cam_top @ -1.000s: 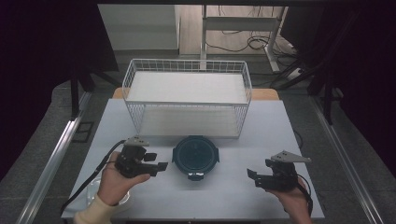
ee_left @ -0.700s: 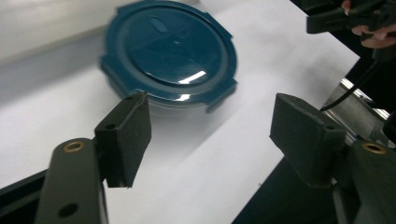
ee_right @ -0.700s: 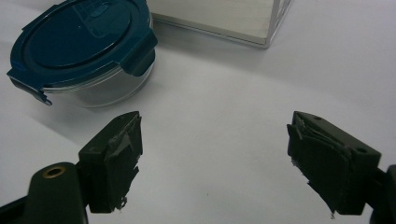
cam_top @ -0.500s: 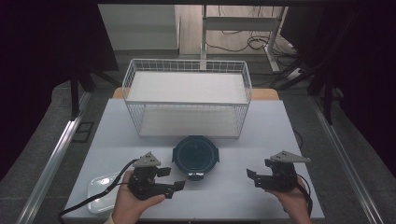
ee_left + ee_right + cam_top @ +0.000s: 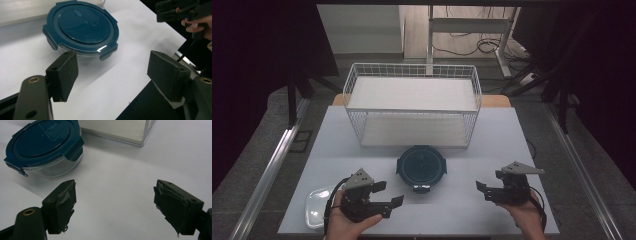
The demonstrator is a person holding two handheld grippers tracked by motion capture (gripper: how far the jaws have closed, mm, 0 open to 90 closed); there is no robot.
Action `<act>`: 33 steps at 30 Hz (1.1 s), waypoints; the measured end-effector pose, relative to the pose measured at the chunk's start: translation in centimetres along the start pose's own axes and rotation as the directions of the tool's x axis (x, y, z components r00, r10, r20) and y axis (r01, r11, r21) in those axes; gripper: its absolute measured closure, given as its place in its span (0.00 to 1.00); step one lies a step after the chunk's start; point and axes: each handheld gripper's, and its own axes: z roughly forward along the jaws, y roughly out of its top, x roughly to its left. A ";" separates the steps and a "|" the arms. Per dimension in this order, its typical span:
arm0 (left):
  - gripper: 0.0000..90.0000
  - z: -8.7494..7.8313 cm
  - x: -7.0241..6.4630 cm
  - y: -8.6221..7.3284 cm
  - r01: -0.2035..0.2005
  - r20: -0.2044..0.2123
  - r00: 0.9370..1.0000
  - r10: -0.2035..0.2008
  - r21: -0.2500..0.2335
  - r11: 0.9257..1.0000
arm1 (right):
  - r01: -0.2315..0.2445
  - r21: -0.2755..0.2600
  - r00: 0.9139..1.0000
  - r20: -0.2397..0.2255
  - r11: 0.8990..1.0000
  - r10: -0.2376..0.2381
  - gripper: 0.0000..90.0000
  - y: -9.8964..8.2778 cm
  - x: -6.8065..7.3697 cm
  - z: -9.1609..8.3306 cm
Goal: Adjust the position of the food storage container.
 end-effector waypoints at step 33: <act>0.17 4.2 0.2 3.2 0.080 0.058 0.995 -0.080 0.006 0.997 | -0.005 -0.049 0.993 -0.122 0.999 -0.001 0.15 1.5 1.4 0.2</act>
